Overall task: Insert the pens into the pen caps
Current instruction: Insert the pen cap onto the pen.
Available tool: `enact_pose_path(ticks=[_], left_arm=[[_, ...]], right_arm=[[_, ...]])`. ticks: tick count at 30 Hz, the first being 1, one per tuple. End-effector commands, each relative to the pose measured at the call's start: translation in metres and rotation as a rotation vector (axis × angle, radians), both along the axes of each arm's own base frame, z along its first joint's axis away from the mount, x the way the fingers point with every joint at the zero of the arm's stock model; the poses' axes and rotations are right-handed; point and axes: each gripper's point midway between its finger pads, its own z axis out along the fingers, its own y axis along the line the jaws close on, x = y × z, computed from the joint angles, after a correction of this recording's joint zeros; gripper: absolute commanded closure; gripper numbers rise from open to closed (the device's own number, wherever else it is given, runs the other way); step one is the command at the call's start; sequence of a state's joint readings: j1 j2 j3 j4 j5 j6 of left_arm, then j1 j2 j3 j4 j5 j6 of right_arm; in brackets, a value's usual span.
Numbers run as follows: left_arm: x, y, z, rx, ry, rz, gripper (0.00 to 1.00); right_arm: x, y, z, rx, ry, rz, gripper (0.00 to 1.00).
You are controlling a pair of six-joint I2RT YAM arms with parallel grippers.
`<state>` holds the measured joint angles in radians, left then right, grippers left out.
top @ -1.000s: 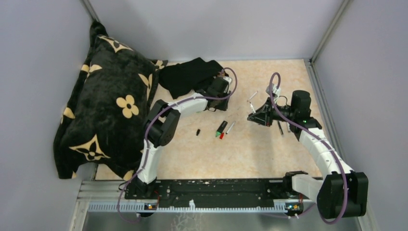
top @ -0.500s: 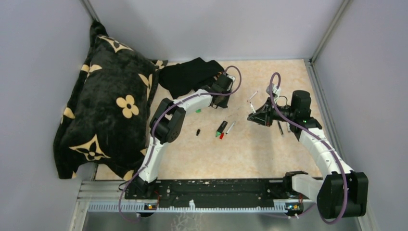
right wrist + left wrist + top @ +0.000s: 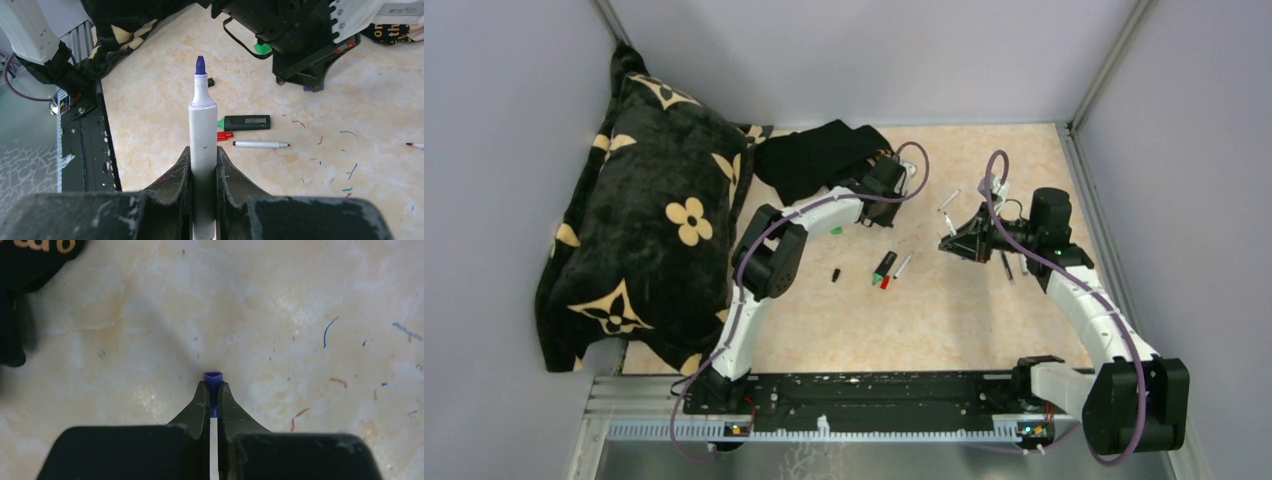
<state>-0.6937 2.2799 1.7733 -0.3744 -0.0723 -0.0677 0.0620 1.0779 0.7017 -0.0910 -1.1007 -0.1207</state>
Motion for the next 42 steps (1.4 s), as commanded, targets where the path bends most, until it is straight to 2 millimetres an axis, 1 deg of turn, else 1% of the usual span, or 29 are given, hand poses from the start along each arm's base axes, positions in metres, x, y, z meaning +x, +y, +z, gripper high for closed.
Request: enact_pose_path(ticks=[1,5,6,7,10,13,16,18,21,22,24,25,27,29,33,36,38,42], left_arm=[[-0.015,0.026,0.011,0.094,-0.040,-0.097,1.00],[-0.019,0.028,0.053,0.048,-0.165,-0.171,1.00],[-0.026,0.029,0.058,0.033,-0.176,-0.200,1.00],[-0.032,0.030,0.072,0.009,-0.199,-0.221,1.00],[-0.061,0.029,0.083,-0.051,-0.172,-0.320,1.00],[-0.104,0.033,0.080,-0.124,-0.096,-0.412,1.00],[-0.153,0.034,0.075,-0.220,-0.036,-0.514,1.00],[-0.183,0.034,0.070,-0.252,-0.014,-0.567,1.00],[-0.229,0.033,0.062,-0.250,0.016,-0.650,1.00],[-0.248,0.029,0.058,-0.242,0.025,-0.695,1.00],[-0.272,0.027,0.051,-0.218,0.029,-0.754,1.00],[-0.280,0.027,0.047,-0.205,0.032,-0.776,1.00],[-0.290,0.028,0.039,-0.183,0.044,-0.804,1.00],[-0.292,0.029,0.029,-0.154,0.054,-0.816,1.00],[-0.285,0.032,0.011,-0.064,0.063,-0.802,1.00],[-0.279,0.033,0.004,-0.017,0.062,-0.791,0.99],[-0.276,0.032,0.001,0.003,0.062,-0.787,0.96],[-0.270,0.035,-0.003,0.049,0.060,-0.755,0.84]], right_arm=[[0.004,-0.001,0.028,0.014,-0.097,0.013,1.00],[0.004,-0.002,0.028,0.015,-0.097,0.012,1.00],[0.004,-0.002,0.028,0.016,-0.096,0.012,1.00],[0.004,-0.002,0.028,0.016,-0.098,0.013,1.00],[0.004,-0.003,0.028,0.017,-0.098,0.010,1.00],[0.004,-0.004,0.029,0.016,-0.101,0.008,1.00],[0.004,-0.005,0.029,0.012,-0.106,0.011,1.00],[0.004,-0.006,0.029,0.005,-0.111,0.008,1.00],[0.005,-0.007,0.029,0.002,-0.113,0.003,1.00],[0.005,-0.008,0.029,0.002,-0.114,-0.001,1.00],[0.006,-0.009,0.029,0.003,-0.113,-0.004,1.00],[0.006,-0.010,0.029,0.003,-0.112,-0.004,1.00],[0.006,-0.010,0.029,0.004,-0.111,-0.007,1.00],[0.007,-0.011,0.029,0.005,-0.110,-0.009,1.00],[0.006,-0.012,0.029,0.010,-0.106,-0.011,1.00],[0.006,-0.012,0.029,0.014,-0.106,-0.007,1.00],[0.006,-0.012,0.029,0.016,-0.103,-0.007,1.00],[0.010,-0.018,0.029,0.016,-0.100,-0.031,1.00]])
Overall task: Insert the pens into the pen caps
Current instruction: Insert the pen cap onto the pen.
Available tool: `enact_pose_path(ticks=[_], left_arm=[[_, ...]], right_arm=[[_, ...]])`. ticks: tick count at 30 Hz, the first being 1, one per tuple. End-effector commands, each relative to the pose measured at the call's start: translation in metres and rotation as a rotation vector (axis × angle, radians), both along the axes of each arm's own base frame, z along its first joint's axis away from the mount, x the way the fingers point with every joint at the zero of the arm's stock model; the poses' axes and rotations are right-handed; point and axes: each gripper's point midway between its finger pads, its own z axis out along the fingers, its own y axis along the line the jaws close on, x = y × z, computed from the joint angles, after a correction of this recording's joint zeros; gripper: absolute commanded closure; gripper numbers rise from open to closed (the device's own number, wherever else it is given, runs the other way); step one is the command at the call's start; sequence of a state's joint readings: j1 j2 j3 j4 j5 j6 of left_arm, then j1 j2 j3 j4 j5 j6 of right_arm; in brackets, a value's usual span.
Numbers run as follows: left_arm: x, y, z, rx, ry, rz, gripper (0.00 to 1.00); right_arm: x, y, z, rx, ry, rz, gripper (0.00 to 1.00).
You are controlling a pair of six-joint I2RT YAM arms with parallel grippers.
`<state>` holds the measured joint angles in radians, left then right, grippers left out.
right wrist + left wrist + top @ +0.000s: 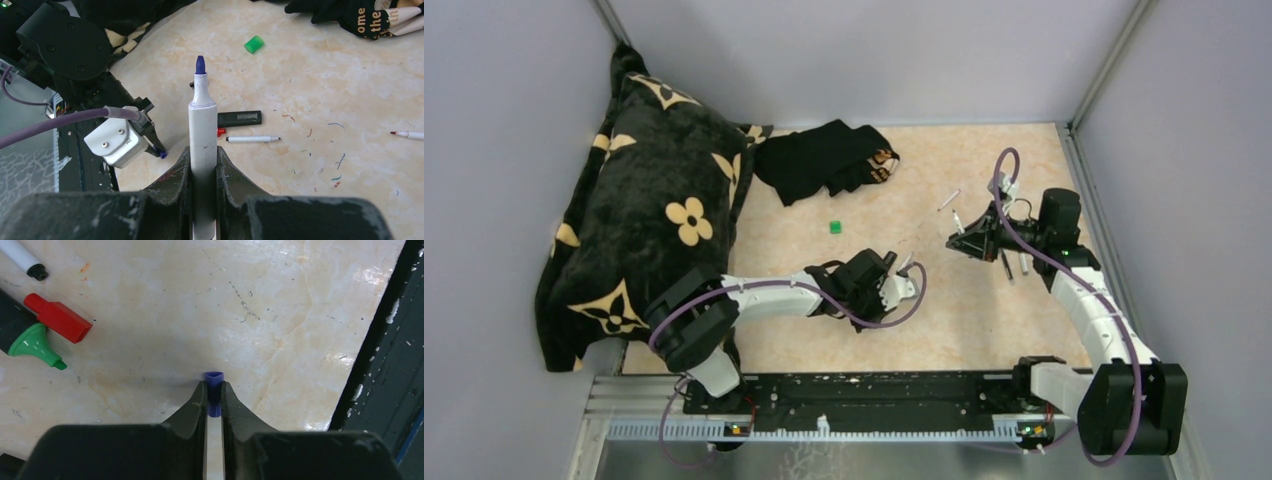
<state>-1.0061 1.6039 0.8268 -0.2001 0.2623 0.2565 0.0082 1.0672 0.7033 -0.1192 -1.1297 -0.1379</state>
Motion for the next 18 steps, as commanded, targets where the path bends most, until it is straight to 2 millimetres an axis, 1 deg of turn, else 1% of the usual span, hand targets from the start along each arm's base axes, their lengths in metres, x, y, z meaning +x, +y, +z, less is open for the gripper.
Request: enact_pose_path(ticks=[1,3,4,6,8,11,15,18], left_arm=[[0.014,-0.001,0.004,0.036,-0.060,0.027,0.79],[0.019,0.000,0.008,0.035,-0.083,0.051,0.66],[0.021,0.001,0.012,0.031,-0.097,0.064,0.61],[0.025,0.000,0.023,0.008,-0.120,0.080,0.56],[0.025,-0.002,0.034,-0.024,-0.129,0.093,0.55],[0.025,-0.004,0.052,-0.076,-0.128,0.137,0.58],[0.017,-0.002,0.080,-0.177,-0.087,0.224,0.69],[0.005,-0.002,0.097,-0.275,-0.007,0.301,0.81]], right_arm=[[0.008,-0.006,0.027,0.009,-0.102,-0.007,1.00],[0.009,-0.006,0.027,0.009,-0.101,-0.007,1.00],[0.009,-0.006,0.027,0.009,-0.100,-0.007,1.00],[0.009,-0.006,0.027,0.010,-0.100,-0.006,1.00],[0.008,-0.006,0.027,0.010,-0.101,-0.003,1.00],[0.008,-0.006,0.027,0.011,-0.101,-0.003,1.00],[0.008,-0.006,0.028,0.012,-0.103,-0.003,1.00],[0.007,-0.006,0.029,0.015,-0.103,0.000,1.00]])
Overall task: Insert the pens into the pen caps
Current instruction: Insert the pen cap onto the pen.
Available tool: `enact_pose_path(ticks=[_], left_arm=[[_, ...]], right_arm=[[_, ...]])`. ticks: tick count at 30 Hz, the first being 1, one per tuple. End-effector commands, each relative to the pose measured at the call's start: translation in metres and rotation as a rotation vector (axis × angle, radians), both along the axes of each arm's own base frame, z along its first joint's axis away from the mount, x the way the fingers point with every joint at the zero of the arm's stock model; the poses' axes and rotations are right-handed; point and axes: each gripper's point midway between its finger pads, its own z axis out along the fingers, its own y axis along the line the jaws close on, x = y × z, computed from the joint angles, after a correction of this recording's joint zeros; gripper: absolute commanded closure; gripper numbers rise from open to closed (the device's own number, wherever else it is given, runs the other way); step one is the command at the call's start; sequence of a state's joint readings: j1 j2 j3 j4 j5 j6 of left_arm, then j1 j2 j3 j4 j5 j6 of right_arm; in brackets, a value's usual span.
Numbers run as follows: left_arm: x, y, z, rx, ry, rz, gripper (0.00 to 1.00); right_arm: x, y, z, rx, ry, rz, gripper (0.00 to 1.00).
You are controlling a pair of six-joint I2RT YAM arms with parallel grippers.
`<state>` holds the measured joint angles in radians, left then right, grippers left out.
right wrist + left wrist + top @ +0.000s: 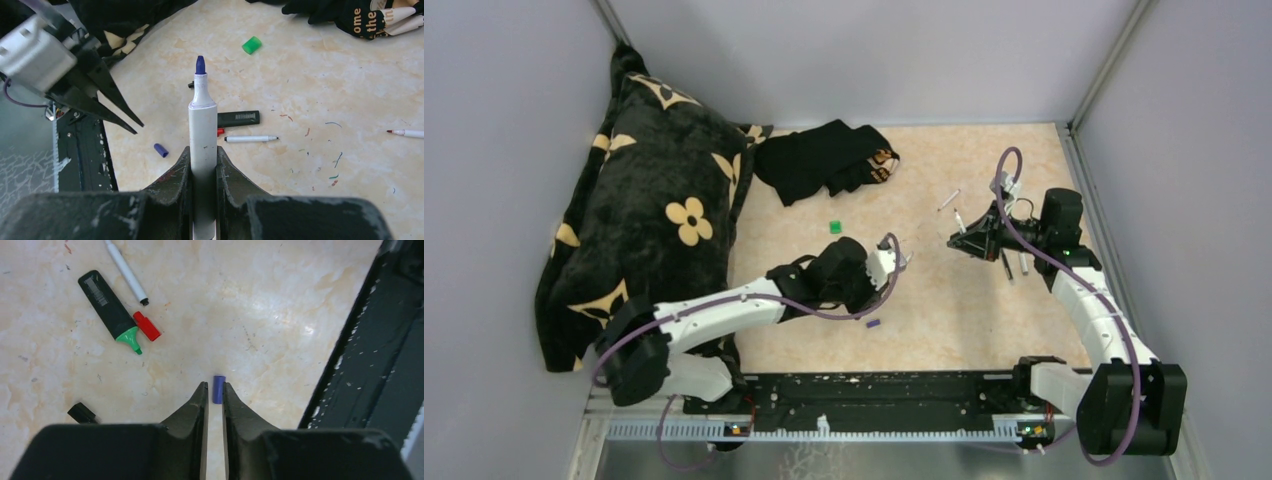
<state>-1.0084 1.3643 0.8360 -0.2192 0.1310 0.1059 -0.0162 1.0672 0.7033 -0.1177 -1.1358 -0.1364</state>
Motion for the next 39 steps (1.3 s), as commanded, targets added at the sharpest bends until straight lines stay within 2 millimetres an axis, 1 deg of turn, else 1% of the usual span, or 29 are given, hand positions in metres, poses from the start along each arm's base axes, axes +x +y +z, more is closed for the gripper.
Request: enact_pose_path(ticks=[1,3,4,7,10,13,17,19,21,24,27,28,30,32,34,37,39], left_arm=[[-0.021,-0.001,0.021,-0.158,0.132,0.101,0.85],[-0.033,-0.002,0.023,-0.226,0.211,0.127,0.91],[-0.037,-0.002,0.021,-0.250,0.249,0.150,0.94],[-0.047,0.003,0.003,-0.258,0.355,0.232,1.00],[-0.050,0.012,-0.020,-0.209,0.424,0.321,1.00],[-0.053,0.015,-0.034,-0.191,0.459,0.360,1.00],[-0.052,0.012,-0.048,-0.170,0.487,0.383,1.00],[-0.048,0.006,-0.051,-0.170,0.484,0.385,1.00],[-0.045,0.006,-0.059,-0.147,0.484,0.402,1.00],[-0.040,0.011,-0.072,-0.104,0.474,0.450,1.00],[-0.035,0.013,-0.080,-0.078,0.463,0.485,1.00],[-0.036,0.019,-0.086,-0.046,0.465,0.504,1.00],[-0.031,0.022,-0.090,-0.026,0.446,0.533,1.00],[-0.024,0.024,-0.091,-0.016,0.417,0.559,1.00],[-0.011,0.030,-0.094,0.010,0.360,0.609,1.00],[-0.001,0.039,-0.098,0.058,0.302,0.647,1.00],[0.006,0.040,-0.099,0.072,0.279,0.656,1.00]], right_arm=[[0.004,0.000,0.028,0.013,-0.102,0.019,1.00],[0.004,0.000,0.028,0.014,-0.101,0.020,1.00],[0.004,0.000,0.028,0.014,-0.101,0.019,1.00],[0.004,0.000,0.028,0.015,-0.100,0.018,1.00],[0.004,0.000,0.028,0.017,-0.099,0.018,1.00],[0.004,0.000,0.027,0.020,-0.096,0.019,1.00],[0.004,0.000,0.028,0.019,-0.098,0.017,1.00],[0.004,0.000,0.028,0.019,-0.097,0.016,1.00],[0.005,-0.001,0.028,0.018,-0.098,0.014,1.00],[0.005,-0.001,0.029,0.019,-0.101,0.013,1.00],[0.004,-0.001,0.028,0.021,-0.098,0.015,1.00],[0.004,-0.001,0.028,0.022,-0.098,0.016,1.00],[0.004,-0.001,0.029,0.024,-0.097,0.018,1.00],[0.004,0.000,0.029,0.024,-0.098,0.020,1.00],[0.004,-0.001,0.029,0.025,-0.098,0.019,1.00],[0.004,-0.001,0.029,0.025,-0.097,0.019,1.00],[0.004,0.000,0.029,0.026,-0.098,0.020,1.00]])
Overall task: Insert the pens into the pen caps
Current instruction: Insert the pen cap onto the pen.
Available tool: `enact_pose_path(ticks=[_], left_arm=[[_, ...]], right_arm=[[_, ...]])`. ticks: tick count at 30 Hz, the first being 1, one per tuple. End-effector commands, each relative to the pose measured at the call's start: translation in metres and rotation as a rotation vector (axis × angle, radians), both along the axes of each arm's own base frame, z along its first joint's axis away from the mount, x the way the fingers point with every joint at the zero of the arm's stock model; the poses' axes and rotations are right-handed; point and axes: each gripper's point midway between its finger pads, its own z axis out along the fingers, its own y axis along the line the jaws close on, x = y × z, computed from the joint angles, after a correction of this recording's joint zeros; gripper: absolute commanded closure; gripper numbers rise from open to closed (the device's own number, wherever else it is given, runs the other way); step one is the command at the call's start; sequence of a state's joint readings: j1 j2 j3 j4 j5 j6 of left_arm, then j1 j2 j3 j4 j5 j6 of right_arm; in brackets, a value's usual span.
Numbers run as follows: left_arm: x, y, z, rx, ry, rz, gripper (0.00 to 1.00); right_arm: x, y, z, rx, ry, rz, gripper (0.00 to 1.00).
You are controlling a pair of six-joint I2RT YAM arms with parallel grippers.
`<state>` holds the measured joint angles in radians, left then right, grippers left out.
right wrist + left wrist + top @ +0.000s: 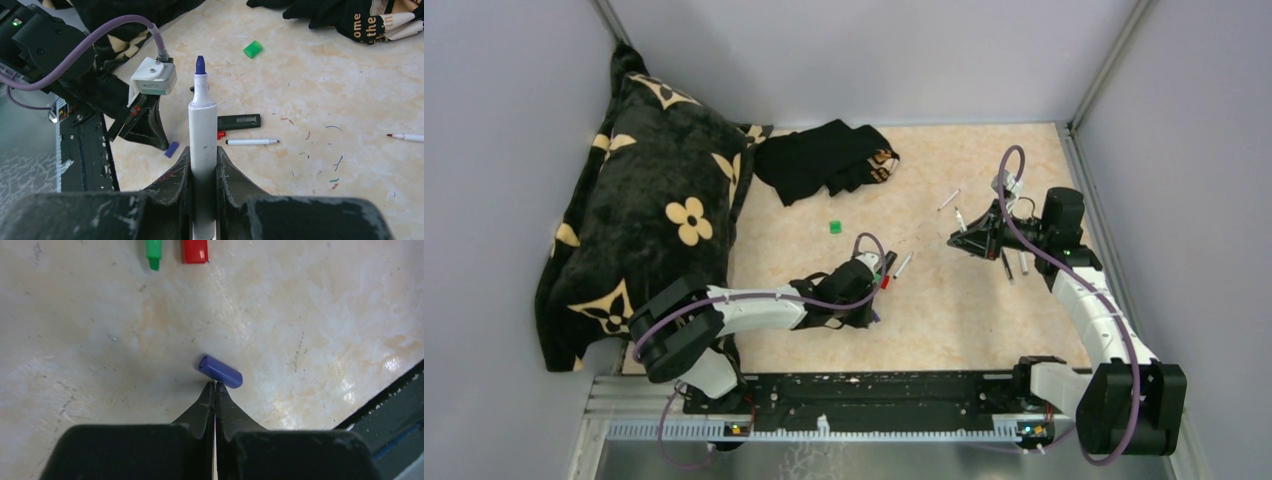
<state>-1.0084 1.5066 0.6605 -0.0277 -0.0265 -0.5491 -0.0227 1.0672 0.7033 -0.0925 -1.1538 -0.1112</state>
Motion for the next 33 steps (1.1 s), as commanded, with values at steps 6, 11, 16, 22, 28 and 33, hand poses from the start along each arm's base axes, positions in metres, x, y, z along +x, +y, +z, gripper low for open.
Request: enact_pose_path(ticks=[6,11,16,22,28,33], left_arm=[[0.025,0.010,-0.011,0.141,-0.074,0.030,1.00],[0.025,0.014,0.008,0.119,-0.103,0.038,1.00],[0.027,0.022,0.044,0.048,-0.165,0.074,0.90],[0.035,0.038,0.083,-0.053,-0.248,0.195,0.29],[0.031,0.032,0.102,-0.240,-0.227,0.247,0.02],[0.021,0.026,0.093,-0.233,-0.093,0.294,0.28]], right_arm=[[0.003,-0.001,0.024,0.009,-0.094,0.014,1.00],[0.003,-0.001,0.025,0.009,-0.096,0.014,1.00],[0.003,0.000,0.025,0.011,-0.097,0.018,1.00],[0.002,0.000,0.026,0.012,-0.098,0.019,1.00],[0.002,0.000,0.027,0.013,-0.101,0.020,1.00],[0.002,0.000,0.027,0.014,-0.104,0.021,1.00]])
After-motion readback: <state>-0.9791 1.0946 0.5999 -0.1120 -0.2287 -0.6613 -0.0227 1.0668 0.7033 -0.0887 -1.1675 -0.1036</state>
